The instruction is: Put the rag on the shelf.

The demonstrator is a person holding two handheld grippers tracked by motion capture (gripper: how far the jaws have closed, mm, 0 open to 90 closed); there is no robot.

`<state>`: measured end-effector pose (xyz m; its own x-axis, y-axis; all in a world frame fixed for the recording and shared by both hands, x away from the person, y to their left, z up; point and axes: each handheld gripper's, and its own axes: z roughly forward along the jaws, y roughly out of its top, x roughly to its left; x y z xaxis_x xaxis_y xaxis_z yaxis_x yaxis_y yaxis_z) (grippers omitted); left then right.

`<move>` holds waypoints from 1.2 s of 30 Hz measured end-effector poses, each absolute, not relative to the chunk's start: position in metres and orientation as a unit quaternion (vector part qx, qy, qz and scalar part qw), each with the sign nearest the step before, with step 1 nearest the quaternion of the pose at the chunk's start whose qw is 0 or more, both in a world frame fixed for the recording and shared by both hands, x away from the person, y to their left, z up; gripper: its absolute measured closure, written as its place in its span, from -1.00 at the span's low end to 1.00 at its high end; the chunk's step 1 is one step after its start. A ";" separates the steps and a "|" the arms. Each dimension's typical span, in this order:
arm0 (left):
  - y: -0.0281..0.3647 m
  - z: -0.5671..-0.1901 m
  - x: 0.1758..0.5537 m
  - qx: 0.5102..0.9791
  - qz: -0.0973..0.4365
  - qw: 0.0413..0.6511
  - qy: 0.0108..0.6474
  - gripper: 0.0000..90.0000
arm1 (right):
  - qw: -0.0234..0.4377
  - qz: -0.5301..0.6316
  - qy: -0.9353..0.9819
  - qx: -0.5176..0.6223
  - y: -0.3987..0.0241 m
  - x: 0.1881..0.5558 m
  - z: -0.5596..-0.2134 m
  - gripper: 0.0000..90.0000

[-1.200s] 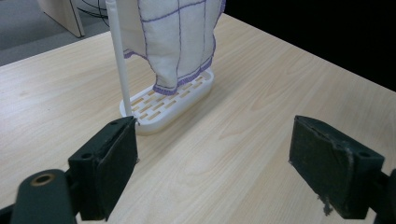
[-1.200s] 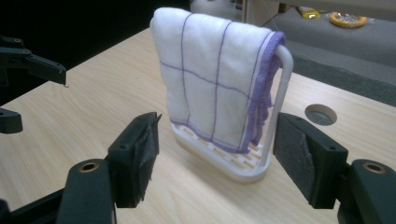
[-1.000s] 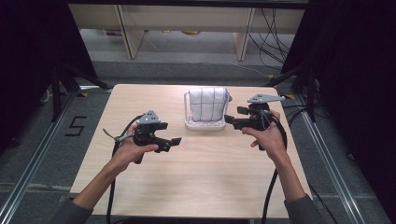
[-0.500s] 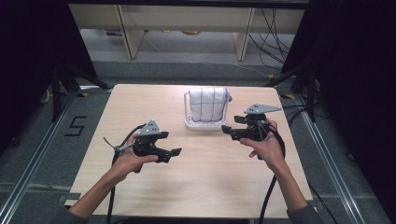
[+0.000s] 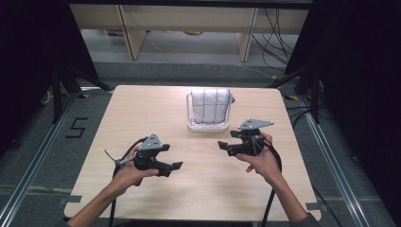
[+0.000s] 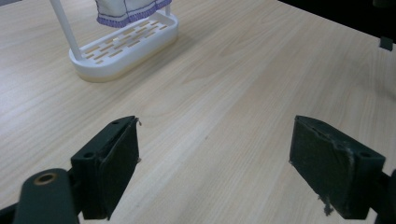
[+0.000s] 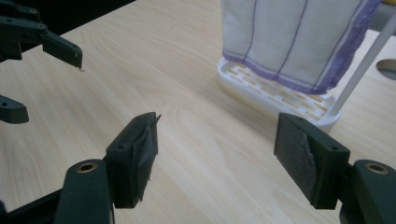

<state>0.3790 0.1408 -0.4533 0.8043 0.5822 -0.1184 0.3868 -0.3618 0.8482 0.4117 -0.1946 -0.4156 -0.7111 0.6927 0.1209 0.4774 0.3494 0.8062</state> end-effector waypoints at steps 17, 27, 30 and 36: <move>0.153 -0.469 0.364 0.818 0.095 0.480 0.304 -0.66 | 0.096 0.437 0.814 0.372 -0.194 0.385 -0.441 -0.31; 0.154 -0.475 0.354 0.828 0.101 0.469 0.291 -0.66 | 0.093 0.428 0.824 0.360 -0.195 0.371 -0.457 -0.31; 0.153 -0.477 0.350 0.830 0.104 0.467 0.287 -0.66 | 0.088 0.424 0.827 0.358 -0.195 0.368 -0.460 -0.32; 0.154 -0.482 0.342 0.837 0.104 0.461 0.277 -0.66 | 0.084 0.426 0.824 0.363 -0.198 0.360 -0.465 -0.33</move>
<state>0.3420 0.1536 -0.4819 0.8248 0.5597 -0.0806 0.3670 -0.4215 0.8293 0.3603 -0.1977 -0.4650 -0.7223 0.6701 0.1710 0.5270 0.3733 0.7635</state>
